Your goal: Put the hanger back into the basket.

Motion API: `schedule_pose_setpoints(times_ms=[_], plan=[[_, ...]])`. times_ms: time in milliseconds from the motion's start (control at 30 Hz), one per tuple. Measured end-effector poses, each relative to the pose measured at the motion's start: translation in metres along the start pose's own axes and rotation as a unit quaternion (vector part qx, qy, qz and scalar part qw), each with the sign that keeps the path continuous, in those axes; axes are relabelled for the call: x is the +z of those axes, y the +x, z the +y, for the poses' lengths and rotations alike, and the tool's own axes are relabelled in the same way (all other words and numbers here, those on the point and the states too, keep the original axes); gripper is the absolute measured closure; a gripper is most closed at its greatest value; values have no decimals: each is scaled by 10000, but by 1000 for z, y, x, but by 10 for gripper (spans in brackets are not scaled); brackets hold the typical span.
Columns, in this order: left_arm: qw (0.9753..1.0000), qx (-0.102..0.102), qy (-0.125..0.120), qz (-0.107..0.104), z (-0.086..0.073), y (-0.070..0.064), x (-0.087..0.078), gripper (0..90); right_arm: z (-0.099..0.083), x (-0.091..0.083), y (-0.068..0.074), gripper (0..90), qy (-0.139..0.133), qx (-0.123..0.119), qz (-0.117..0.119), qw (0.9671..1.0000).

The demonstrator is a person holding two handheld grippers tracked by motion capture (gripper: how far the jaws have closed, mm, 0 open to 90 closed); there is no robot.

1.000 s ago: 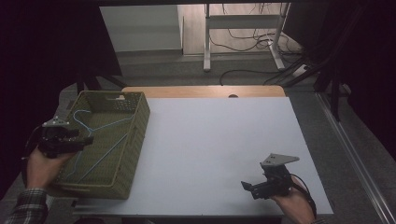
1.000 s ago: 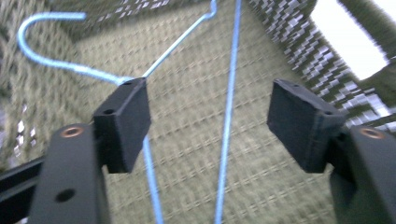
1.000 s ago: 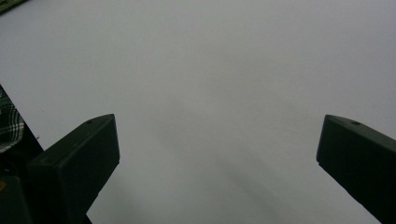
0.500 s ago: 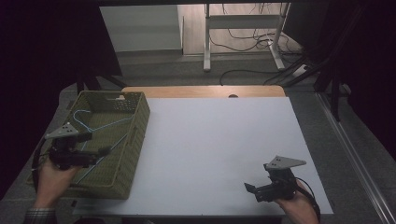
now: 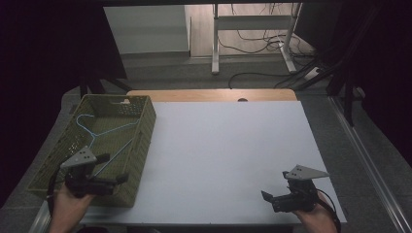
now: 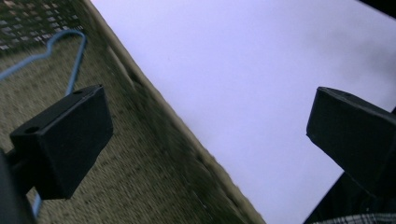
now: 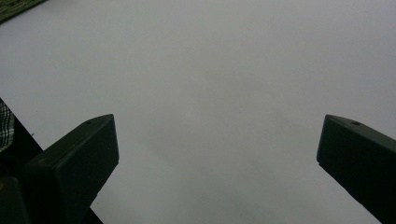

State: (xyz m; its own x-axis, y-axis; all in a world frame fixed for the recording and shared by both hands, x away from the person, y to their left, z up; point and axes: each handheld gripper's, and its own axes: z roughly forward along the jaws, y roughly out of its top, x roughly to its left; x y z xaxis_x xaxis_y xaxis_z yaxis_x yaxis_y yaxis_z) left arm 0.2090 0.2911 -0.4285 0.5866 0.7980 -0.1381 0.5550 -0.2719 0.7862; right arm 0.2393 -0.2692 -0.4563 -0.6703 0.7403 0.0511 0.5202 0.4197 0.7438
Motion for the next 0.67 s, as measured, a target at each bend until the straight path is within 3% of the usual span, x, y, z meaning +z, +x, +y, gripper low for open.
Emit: schedule_pose_setpoints(times_ms=[167, 300, 433, 667], plan=[[10000, 74, 26, -52, -12, -13, 3, 1, -5, -6, -3, 0, -58, 35, -156, 9999], [9997, 214, 128, 25, -21, -22, 9, 0, -10, -10, -6, 0, -89, 103, -234, 9996], [9986, 350, 367, 129, -28, -26, 18, 0, -17, -10, -11, 0, -21, 166, -292, 9994], [9986, 361, 331, 182, -28, -26, 19, 0, -19, -6, -11, 0, 83, 145, -283, 9995]])
